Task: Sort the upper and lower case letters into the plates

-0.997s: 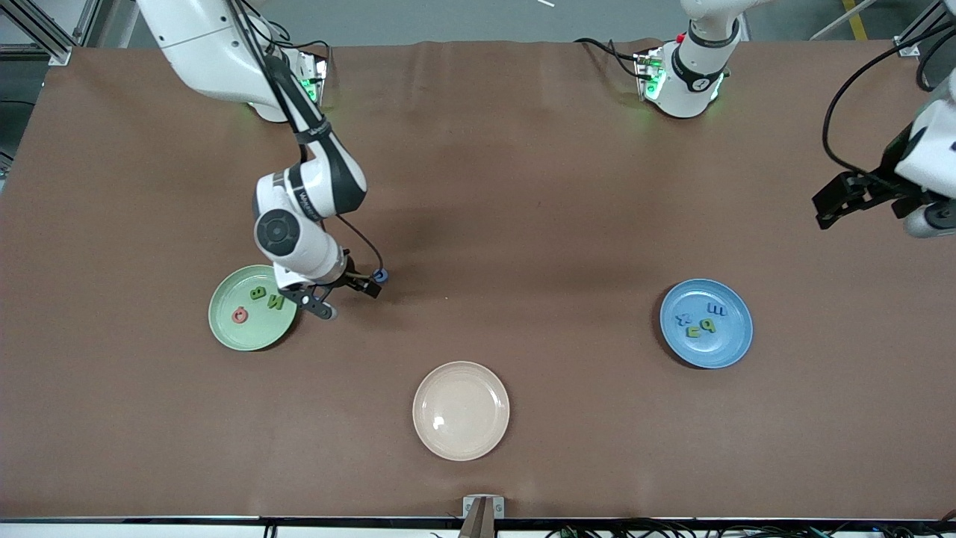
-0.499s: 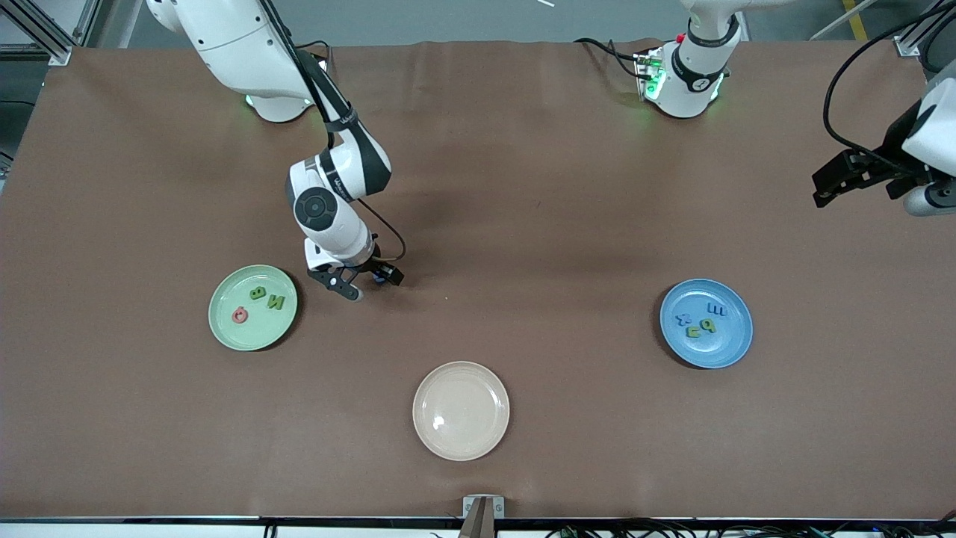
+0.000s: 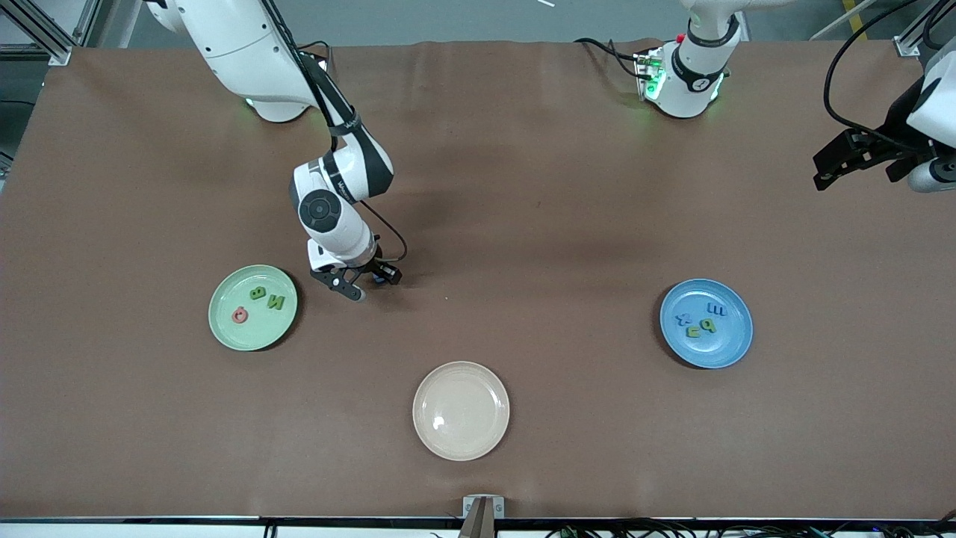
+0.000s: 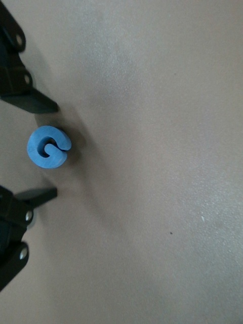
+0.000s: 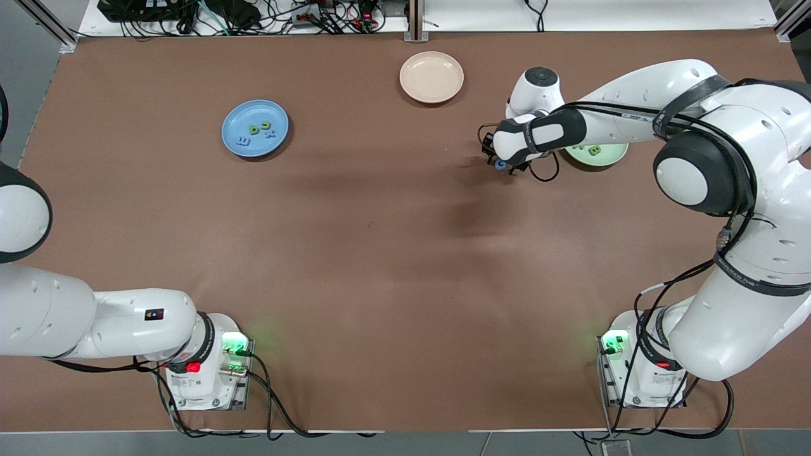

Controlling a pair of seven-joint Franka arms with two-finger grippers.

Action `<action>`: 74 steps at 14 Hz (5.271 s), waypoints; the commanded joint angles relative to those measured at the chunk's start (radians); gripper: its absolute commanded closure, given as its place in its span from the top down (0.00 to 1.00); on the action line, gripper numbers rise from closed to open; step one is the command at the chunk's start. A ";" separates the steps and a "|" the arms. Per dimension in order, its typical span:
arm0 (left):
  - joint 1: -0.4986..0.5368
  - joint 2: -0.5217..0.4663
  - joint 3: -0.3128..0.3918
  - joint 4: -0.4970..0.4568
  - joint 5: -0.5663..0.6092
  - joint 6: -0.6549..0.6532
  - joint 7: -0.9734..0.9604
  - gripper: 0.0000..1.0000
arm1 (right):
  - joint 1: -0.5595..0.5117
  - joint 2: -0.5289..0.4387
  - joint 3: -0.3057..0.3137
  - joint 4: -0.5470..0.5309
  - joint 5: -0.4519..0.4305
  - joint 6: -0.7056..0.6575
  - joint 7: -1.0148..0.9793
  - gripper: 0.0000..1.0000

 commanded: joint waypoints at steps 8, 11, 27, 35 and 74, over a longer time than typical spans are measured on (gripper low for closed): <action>0.023 -0.027 0.007 -0.023 -0.019 -0.004 0.020 1.00 | -0.059 -0.045 -0.068 0.114 0.011 -0.218 -0.165 0.00; 0.024 -0.030 0.009 -0.021 -0.019 -0.006 0.041 1.00 | -0.120 -0.043 -0.157 0.250 0.008 -0.420 -0.412 0.00; 0.032 -0.025 0.024 -0.017 -0.016 -0.001 0.044 1.00 | -0.321 0.115 -0.188 0.284 0.001 -0.287 -0.772 0.01; 0.020 -0.011 0.013 -0.017 -0.019 0.023 0.043 1.00 | -0.312 0.092 -0.188 0.293 0.002 -0.299 -0.785 1.00; 0.029 -0.004 -0.007 -0.009 -0.021 0.047 0.027 1.00 | -0.598 -0.474 -0.004 0.534 -0.180 -1.090 -0.962 1.00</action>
